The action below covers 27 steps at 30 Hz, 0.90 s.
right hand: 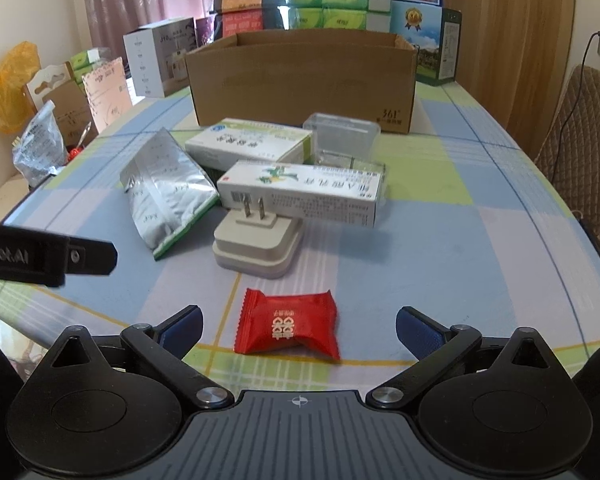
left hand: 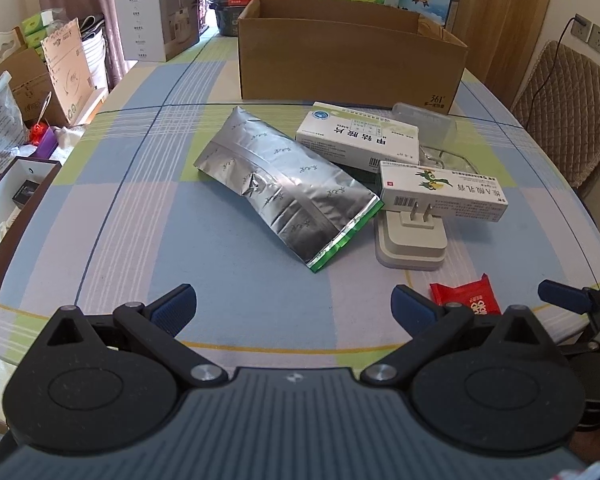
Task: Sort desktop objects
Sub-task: 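Move the right gripper down toward the red candy packet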
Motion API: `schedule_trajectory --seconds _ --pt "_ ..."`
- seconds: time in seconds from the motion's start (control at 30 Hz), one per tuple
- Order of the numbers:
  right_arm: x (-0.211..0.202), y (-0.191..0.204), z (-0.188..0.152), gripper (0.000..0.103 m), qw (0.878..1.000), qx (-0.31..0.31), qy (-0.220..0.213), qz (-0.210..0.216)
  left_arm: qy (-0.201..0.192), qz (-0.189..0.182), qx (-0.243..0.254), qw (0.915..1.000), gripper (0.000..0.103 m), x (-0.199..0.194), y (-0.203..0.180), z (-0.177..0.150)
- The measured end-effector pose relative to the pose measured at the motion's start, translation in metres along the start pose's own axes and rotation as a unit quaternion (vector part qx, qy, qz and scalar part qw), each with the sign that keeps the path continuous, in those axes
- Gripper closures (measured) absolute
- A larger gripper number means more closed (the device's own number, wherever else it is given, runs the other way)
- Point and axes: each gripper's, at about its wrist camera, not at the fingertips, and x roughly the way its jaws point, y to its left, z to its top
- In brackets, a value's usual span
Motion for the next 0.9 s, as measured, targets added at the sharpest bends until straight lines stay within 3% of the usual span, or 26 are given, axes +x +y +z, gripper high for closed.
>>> schedule_trajectory --seconds 0.47,0.73,0.9 --pt "0.029 0.005 -0.006 0.021 1.0 0.002 0.025 0.003 0.01 -0.012 -0.004 0.9999 0.001 0.005 0.003 0.005" --pt "0.03 0.008 -0.007 0.033 1.0 -0.015 0.016 -0.01 0.01 -0.013 -0.001 0.9999 0.001 0.005 0.003 0.007" --pt "0.031 0.009 -0.007 0.036 1.0 -0.02 0.016 -0.009 0.01 -0.016 0.002 0.9998 0.001 0.005 0.001 0.008"
